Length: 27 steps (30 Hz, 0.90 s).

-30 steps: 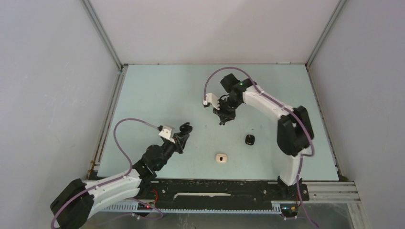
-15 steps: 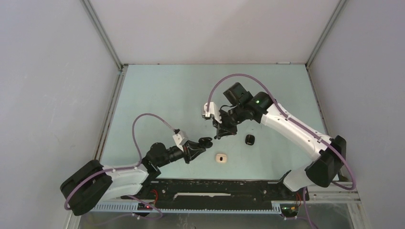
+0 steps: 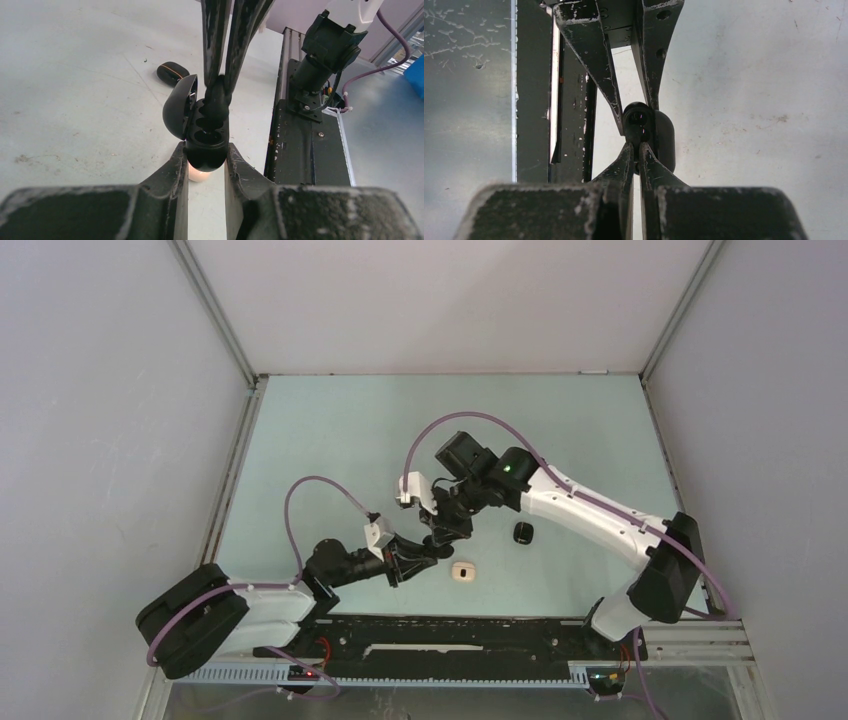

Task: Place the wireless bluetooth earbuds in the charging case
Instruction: Place the earbud in the charging case.

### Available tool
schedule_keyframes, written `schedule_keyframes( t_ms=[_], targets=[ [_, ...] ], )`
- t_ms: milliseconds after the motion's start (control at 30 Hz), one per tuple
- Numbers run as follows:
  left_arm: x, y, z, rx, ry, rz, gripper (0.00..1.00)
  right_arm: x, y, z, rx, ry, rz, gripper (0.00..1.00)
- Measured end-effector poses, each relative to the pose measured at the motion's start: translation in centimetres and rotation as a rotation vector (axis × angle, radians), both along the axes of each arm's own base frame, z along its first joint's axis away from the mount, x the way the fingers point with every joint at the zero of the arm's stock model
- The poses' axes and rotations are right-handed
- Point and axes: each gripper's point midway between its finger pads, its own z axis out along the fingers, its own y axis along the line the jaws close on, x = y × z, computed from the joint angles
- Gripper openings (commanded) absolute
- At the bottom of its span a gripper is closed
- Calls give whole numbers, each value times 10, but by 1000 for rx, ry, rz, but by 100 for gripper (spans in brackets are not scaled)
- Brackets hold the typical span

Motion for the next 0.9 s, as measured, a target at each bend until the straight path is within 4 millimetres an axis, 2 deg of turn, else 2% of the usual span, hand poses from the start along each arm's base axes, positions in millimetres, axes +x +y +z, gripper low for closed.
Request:
schedule_keyframes(
  t_ms=[367, 733, 900],
  targets=[
    [-2, -1, 5, -17, -15, -15, 0, -3, 9, -17, -44, 15, 7, 2],
    [-2, -1, 7, -22, -19, -16, 0, -7, 7, -13, -47, 15, 11, 42],
    [-3, -2, 8, -26, -15, -17, 0, -9, -6, 16, 12, -35, 9, 54]
  ],
)
